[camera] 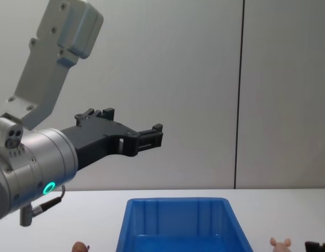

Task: Pick up the two dolls from the table and place them into the box.

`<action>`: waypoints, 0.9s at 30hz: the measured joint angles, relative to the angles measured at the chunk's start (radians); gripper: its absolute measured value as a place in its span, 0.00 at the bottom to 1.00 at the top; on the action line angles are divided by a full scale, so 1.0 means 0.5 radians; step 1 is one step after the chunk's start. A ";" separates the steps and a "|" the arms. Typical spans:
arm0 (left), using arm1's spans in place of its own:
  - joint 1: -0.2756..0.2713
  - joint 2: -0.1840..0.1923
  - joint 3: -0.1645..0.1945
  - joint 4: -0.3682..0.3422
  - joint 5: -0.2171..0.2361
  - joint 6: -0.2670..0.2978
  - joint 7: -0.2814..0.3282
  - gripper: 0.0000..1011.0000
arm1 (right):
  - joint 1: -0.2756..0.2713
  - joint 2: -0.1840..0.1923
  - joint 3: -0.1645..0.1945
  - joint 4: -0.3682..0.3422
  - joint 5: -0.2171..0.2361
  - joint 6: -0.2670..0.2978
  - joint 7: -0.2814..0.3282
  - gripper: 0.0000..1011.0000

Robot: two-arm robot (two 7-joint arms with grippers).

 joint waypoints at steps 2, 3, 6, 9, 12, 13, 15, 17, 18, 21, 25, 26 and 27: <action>0.000 0.000 0.000 0.000 0.000 0.000 0.000 0.99 | 0.007 -0.007 -0.005 0.015 -0.006 0.001 -0.004 0.99; 0.000 0.000 0.000 0.000 0.000 0.000 0.000 0.99 | 0.013 -0.014 -0.009 0.028 -0.012 0.003 -0.009 0.99; 0.000 0.000 0.000 0.000 0.000 0.000 0.000 0.99 | 0.026 -0.028 -0.018 0.058 -0.022 0.009 -0.021 0.99; 0.000 0.000 0.000 0.000 0.000 0.000 0.000 0.99 | 0.038 -0.041 -0.025 0.088 -0.028 0.015 -0.036 0.98; 0.000 0.000 0.000 0.000 0.000 0.000 0.000 0.99 | 0.050 -0.055 -0.031 0.114 -0.030 0.021 -0.050 0.91; 0.000 0.000 0.000 0.000 0.000 0.000 0.000 0.99 | 0.052 -0.058 -0.032 0.120 -0.031 0.022 -0.055 0.90; 0.000 0.000 0.000 0.000 0.000 0.000 0.000 0.99 | 0.058 -0.065 -0.036 0.134 -0.031 0.024 -0.066 0.84; 0.000 0.000 0.000 0.000 0.000 0.000 0.000 0.99 | 0.062 -0.070 -0.038 0.144 -0.031 0.026 -0.076 0.77; 0.000 0.000 0.000 0.000 0.000 0.000 0.000 0.99 | 0.064 -0.074 -0.040 0.153 -0.031 0.027 -0.085 0.75; 0.000 0.000 0.000 0.000 0.000 0.000 0.000 0.99 | 0.068 -0.079 -0.041 0.164 -0.029 0.027 -0.102 0.64; 0.000 0.000 0.000 0.000 0.000 0.000 0.000 0.99 | 0.069 -0.084 -0.043 0.173 -0.026 0.026 -0.122 0.51; 0.000 0.000 0.000 0.000 0.000 0.000 0.000 0.99 | 0.069 -0.084 -0.043 0.174 -0.026 0.025 -0.125 0.50; 0.000 0.000 0.000 0.000 0.000 0.000 0.000 0.99 | 0.069 -0.084 -0.043 0.174 -0.026 0.022 -0.130 0.44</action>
